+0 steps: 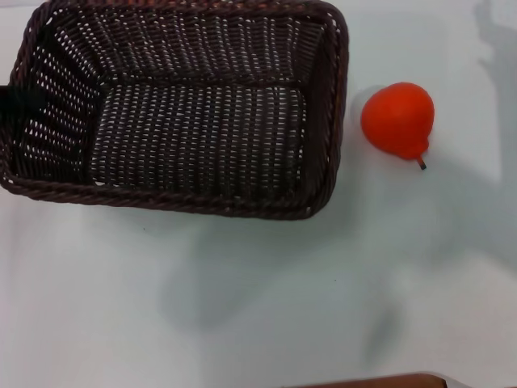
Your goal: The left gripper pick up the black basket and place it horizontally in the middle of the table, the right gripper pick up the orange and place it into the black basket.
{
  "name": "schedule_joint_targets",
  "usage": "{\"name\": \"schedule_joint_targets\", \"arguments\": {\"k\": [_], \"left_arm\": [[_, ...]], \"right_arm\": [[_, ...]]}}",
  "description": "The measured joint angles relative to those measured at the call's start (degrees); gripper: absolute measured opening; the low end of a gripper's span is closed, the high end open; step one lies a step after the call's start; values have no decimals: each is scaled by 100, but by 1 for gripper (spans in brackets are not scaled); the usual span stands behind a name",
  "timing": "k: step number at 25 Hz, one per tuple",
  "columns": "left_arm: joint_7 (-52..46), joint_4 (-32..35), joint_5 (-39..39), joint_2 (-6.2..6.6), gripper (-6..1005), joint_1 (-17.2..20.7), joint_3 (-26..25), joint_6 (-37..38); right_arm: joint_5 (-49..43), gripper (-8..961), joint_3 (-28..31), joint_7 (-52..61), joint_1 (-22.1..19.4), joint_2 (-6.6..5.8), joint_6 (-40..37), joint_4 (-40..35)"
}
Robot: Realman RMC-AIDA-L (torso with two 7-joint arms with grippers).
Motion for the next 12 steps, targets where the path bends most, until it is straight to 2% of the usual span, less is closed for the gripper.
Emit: {"name": "schedule_joint_targets", "arguments": {"k": [6,12], "left_arm": [[110,-508,-379,16,183,238,143,-598],[213,-745,-382,31,183,323,173,-891]], "right_arm": [[0,899,0,0,69,0,107,-29],[0,900,0,0,118,-7,107,-42]]}}
